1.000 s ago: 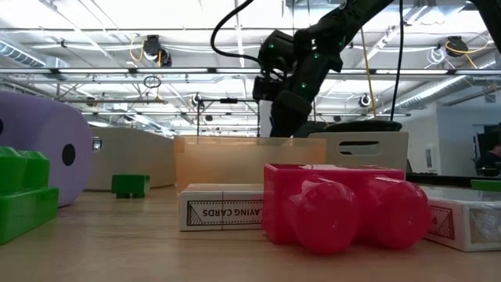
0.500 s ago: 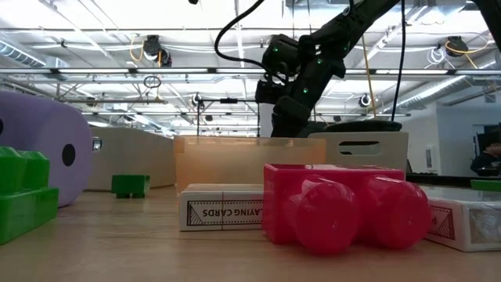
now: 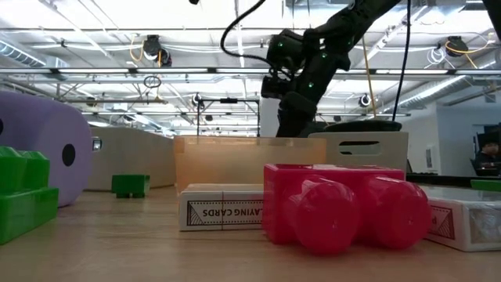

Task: Pick & Place Toys
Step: Put the blue game piece block into the orange bin, then put the purple dice into the left gray bin

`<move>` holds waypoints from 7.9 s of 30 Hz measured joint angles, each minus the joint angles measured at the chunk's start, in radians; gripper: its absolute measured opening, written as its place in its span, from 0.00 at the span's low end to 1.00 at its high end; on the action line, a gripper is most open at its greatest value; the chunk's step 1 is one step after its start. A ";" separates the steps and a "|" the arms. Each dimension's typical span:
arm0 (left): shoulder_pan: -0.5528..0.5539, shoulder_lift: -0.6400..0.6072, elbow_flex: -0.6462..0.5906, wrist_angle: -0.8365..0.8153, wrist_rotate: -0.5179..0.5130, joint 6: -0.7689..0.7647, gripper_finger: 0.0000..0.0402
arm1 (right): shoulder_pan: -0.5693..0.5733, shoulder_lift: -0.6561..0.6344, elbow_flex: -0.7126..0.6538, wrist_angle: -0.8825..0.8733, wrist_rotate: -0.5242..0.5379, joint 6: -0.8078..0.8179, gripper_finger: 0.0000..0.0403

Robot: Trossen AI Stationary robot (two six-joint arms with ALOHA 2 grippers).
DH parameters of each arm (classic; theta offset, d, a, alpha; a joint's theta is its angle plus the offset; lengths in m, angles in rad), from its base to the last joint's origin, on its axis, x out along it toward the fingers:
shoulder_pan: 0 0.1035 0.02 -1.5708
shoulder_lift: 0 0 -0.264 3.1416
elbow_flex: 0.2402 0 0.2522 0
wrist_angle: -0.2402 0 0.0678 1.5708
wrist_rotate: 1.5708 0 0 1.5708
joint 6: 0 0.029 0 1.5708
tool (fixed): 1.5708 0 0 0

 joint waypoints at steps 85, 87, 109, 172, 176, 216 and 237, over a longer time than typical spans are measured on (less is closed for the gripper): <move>0.050 -0.058 0.000 0.022 -0.001 -0.028 0.64 | 0.028 -0.310 -0.072 0.159 0.053 0.093 0.44; 0.068 -0.093 0.000 -0.006 -0.001 -0.033 0.64 | 0.031 -0.339 -0.072 0.171 0.053 0.145 0.44; -0.331 -0.274 -0.322 -0.048 -0.348 -0.335 0.63 | 0.224 -0.669 -0.480 0.523 0.022 0.560 0.42; -0.998 0.214 -0.438 -0.494 -0.522 -1.819 0.63 | 0.788 -0.504 -0.734 1.231 0.547 0.949 0.40; -0.963 0.214 -0.438 -0.493 -0.441 -1.772 0.63 | 0.787 -0.507 -0.734 1.231 0.547 0.912 0.40; -0.892 0.214 -0.438 -0.417 -0.300 -1.759 0.95 | 0.730 -0.509 -0.734 1.267 0.276 0.767 0.40; -0.953 0.214 -0.438 -0.488 -0.402 -1.990 0.99 | 0.730 -0.509 -0.734 1.244 0.275 0.766 0.40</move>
